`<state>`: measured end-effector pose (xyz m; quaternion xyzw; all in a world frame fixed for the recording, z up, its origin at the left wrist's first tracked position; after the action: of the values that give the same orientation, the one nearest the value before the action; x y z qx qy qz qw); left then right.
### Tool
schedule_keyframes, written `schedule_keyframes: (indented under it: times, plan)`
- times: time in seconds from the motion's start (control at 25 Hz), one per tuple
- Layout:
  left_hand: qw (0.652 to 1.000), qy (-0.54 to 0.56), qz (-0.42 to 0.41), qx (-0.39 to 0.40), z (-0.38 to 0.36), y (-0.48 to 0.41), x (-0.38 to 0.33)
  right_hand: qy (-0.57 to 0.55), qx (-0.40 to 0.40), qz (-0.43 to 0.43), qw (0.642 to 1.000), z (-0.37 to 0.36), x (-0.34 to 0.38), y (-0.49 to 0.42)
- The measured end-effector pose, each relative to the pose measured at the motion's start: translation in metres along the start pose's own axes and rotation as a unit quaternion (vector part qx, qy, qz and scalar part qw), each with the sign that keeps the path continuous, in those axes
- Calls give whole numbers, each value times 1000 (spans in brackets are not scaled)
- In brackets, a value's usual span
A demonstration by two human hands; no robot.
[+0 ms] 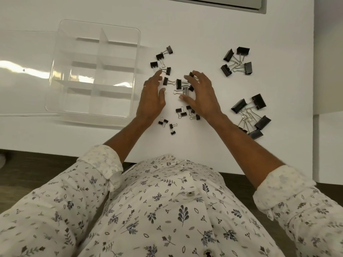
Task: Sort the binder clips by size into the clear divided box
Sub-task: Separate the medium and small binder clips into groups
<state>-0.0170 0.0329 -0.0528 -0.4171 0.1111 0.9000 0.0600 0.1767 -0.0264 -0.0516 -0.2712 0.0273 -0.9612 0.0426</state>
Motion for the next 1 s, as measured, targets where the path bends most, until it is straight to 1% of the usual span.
schedule_keyframes:
  times: [0.12,0.24,0.4,0.56,0.64,0.72,0.8,0.88,1.0]
  plan:
    - [999,-4,24,22,-2,-6,-4,9,15,10,1000,-1,1,-8]
    - [998,-9,2,57,-11,-8,-11,1,-1,5,1000,4,-8,-6]
    - [995,-55,-50,64,-18,-9,-17,10,-1,9,1000,14,-22,-2]
    - [983,-121,-116,79,-20,-10,-25,29,13,65,997,14,-16,-4]
    - [985,-119,-106,62,-16,-7,-21,33,4,49,998,16,-19,-1]
    - [992,-92,-73,38,-10,-7,-11,40,-16,22,999,21,-25,3]
    - [997,-75,-32,12,-1,-9,-2,61,-43,19,997,26,-27,2]
    - [998,-63,-4,-12,4,-11,4,68,-57,35,995,26,-20,-5]
    - [997,-60,-1,-45,6,-13,5,74,-36,91,992,16,3,-28]
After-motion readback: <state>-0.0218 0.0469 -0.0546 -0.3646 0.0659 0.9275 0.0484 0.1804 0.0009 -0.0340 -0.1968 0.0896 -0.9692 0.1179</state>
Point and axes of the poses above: each hand's wrist, its own y-axis away from the middle knuckle, its own z-axis out of the back of the hand, x = y × z, the point moved 3 cm from there along -y, towards the middle knuckle, and after that the axes turned 15 degrees about z, right-handed, at the moved point
